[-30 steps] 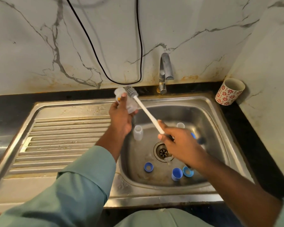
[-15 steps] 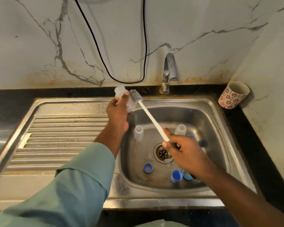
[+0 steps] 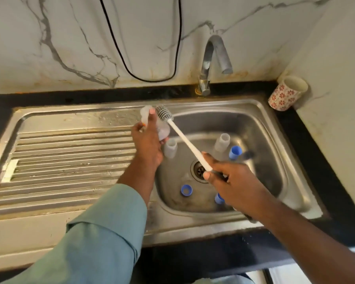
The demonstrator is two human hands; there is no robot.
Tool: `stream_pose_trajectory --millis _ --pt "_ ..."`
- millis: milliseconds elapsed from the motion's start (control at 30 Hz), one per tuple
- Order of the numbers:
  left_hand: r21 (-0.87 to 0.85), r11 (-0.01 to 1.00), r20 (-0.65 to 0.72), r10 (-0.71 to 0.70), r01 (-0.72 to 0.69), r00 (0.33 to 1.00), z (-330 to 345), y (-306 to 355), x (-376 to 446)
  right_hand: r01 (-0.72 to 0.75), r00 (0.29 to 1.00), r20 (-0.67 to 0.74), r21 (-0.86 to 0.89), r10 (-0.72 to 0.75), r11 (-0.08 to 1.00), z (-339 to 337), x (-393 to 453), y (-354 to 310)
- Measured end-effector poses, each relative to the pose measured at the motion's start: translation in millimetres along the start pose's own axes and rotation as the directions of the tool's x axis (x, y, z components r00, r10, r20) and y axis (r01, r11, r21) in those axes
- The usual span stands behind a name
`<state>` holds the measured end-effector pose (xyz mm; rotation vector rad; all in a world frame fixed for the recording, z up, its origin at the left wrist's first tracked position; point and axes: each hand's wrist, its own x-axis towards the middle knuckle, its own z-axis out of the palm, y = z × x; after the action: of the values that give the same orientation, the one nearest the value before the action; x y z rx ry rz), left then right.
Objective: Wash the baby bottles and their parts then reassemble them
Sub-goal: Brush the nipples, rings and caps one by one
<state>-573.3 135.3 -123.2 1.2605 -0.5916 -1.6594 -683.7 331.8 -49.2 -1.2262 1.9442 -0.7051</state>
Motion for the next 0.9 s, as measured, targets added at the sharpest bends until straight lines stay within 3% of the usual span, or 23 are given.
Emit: stream_pose_trajectory --millis 167,267,433,533,667,733,800,900 --pt "0.060 0.998 0.082 -0.034 0.029 0.996 3 -20 -2 -0.121 0.989 -0.086 0.025 0.123 0.992 6 0 6" --pt "0.016 0.999 -0.080 -0.031 0.032 0.996 1 -22 8 -0.115 0.992 -0.035 0.060 0.117 0.992 15 -3 10" --pt "0.123 0.992 0.033 -0.002 -0.002 0.999 19 -27 -7 -0.137 0.988 -0.060 0.069 0.141 0.988 0 12 21" --pt "0.084 0.996 -0.082 0.019 -0.012 0.996 24 -23 -11 -0.131 0.991 0.041 0.032 0.129 0.991 -17 8 30" --pt "0.202 0.979 0.052 0.003 -0.013 0.999 36 -37 -37 -0.175 0.984 0.024 0.113 0.174 0.978 -25 4 43" --pt "0.162 0.987 0.009 -0.026 0.024 1.000 43 -37 -43 -0.156 0.988 0.031 0.112 0.154 0.981 -29 3 45" --pt "0.159 0.987 -0.117 -0.009 0.028 0.993 44 -33 -39 -0.120 0.991 0.061 0.065 0.116 0.991 -35 -5 46" --pt "0.272 0.962 -0.062 0.035 -0.017 0.997 50 -37 -43 -0.136 0.990 0.044 0.093 0.133 0.986 -38 -1 44"
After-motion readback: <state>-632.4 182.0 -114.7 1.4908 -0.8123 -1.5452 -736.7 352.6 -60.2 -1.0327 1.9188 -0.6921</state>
